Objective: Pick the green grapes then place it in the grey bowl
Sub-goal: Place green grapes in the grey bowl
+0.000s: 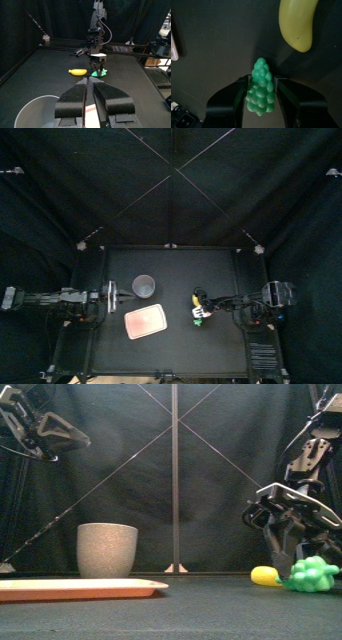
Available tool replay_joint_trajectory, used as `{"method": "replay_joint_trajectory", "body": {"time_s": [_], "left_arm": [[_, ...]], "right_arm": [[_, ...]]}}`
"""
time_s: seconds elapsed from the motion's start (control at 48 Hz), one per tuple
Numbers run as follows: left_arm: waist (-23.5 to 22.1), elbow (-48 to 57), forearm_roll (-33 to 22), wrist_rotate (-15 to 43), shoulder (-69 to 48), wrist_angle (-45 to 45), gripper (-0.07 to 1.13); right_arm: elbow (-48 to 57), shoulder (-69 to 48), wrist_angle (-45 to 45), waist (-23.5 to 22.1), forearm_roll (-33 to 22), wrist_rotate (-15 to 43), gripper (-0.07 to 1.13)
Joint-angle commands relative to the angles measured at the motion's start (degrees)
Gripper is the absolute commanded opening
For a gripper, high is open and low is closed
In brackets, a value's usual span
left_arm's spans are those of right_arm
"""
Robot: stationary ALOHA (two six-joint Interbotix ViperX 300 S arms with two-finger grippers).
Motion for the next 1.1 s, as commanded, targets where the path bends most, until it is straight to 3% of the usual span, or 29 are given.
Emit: {"method": "replay_joint_trajectory", "body": {"time_s": [0.021,0.292,0.479,0.708,0.979,1.104], "left_arm": [[-0.1,-1.3,-0.4,0.0,0.2,-0.3,0.54],[-0.1,-1.1,-0.4,0.0,0.2,-0.3,0.54],[-0.1,-1.0,-0.4,0.0,0.2,-0.3,0.54],[-0.1,-0.9,-0.5,-0.1,0.2,-0.3,0.54],[0.0,-0.5,-1.8,0.0,0.2,-0.3,0.54],[0.0,-0.4,-2.3,0.0,0.2,-0.2,0.54]], "right_arm": [[-1.3,-0.8,0.2,1.1,0.1,0.0,0.71],[-12.6,-2.5,-0.1,2.2,-3.1,-0.9,0.71],[-21.8,-1.5,-4.1,1.0,-17.1,-0.9,0.71],[-28.1,3.1,-16.5,-5.7,-33.1,-0.5,0.71],[-34.8,12.3,-32.3,-11.2,-42.7,-0.5,0.71],[-38.6,16.5,-36.0,-12.0,-44.1,-0.4,0.71]]}}
